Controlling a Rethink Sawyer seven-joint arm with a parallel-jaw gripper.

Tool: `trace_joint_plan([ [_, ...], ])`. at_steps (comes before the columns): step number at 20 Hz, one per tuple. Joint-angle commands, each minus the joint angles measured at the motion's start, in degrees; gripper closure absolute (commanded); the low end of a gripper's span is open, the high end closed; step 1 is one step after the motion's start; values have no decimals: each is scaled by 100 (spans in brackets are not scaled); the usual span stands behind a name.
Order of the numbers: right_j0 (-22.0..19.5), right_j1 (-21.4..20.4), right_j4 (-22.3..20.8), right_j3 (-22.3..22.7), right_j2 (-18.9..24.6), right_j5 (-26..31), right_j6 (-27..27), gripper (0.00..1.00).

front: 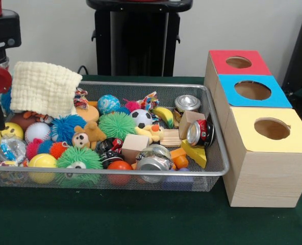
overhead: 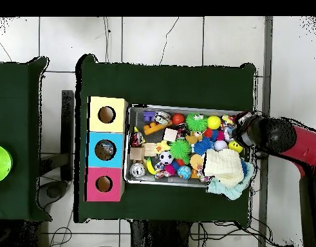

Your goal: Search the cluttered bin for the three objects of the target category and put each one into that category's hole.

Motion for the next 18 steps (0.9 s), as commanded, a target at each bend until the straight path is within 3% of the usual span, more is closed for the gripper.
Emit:
trace_joint_plan([
  [1,127,270,249,86,533,499,-895,0],
  [18,324,362,129,-193,327,421,-883,0],
])
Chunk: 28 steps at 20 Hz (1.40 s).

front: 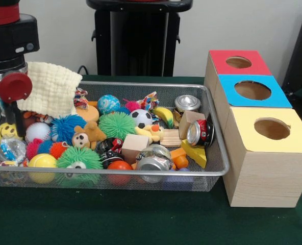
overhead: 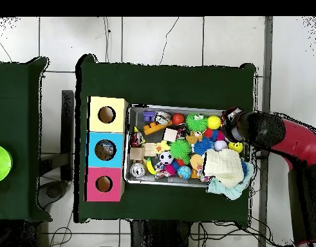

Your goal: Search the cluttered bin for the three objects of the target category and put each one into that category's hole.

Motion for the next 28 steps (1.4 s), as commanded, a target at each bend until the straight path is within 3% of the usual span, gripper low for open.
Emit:
trace_joint_plan([
  [1,101,342,-95,-250,255,372,-903,0],
  [5,33,666,-267,-513,244,188,-1079,0],
  [12,-52,758,-586,-734,118,58,-1292,0],
  [16,-222,941,-606,-891,268,161,-1541,0],
  [24,-217,1020,-616,-871,354,145,-1500,0],
  [28,-147,747,-479,-550,344,301,-1307,0],
])
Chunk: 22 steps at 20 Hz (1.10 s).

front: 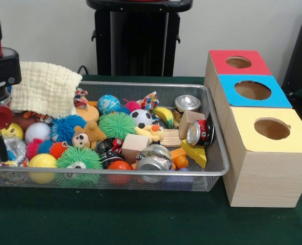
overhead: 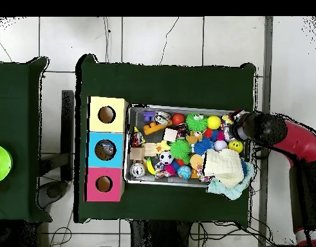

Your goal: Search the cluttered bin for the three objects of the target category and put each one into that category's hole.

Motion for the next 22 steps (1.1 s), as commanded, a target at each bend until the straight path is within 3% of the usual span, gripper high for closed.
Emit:
trace_joint_plan([
  [1,103,-253,-78,396,306,337,-1169,0],
  [5,332,-969,52,1224,-6,216,-397,0],
  [8,464,-1099,82,1446,-138,81,-48,0],
  [17,593,-1028,103,1405,-301,-34,23,0],
  [22,452,-659,25,1012,-482,122,-69,0],
])
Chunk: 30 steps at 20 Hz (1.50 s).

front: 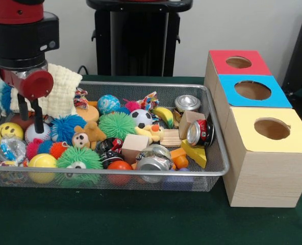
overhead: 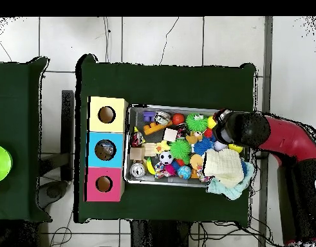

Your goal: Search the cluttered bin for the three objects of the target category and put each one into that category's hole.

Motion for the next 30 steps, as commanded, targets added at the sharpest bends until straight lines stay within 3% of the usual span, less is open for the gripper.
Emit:
trace_joint_plan([
  [1,-151,370,-64,73,-344,174,-95,0],
  [16,-285,466,-173,-26,-584,186,-319,0],
  [24,36,501,96,-42,-940,375,404,0],
  [30,82,1002,206,-472,-1086,166,565,0],
])
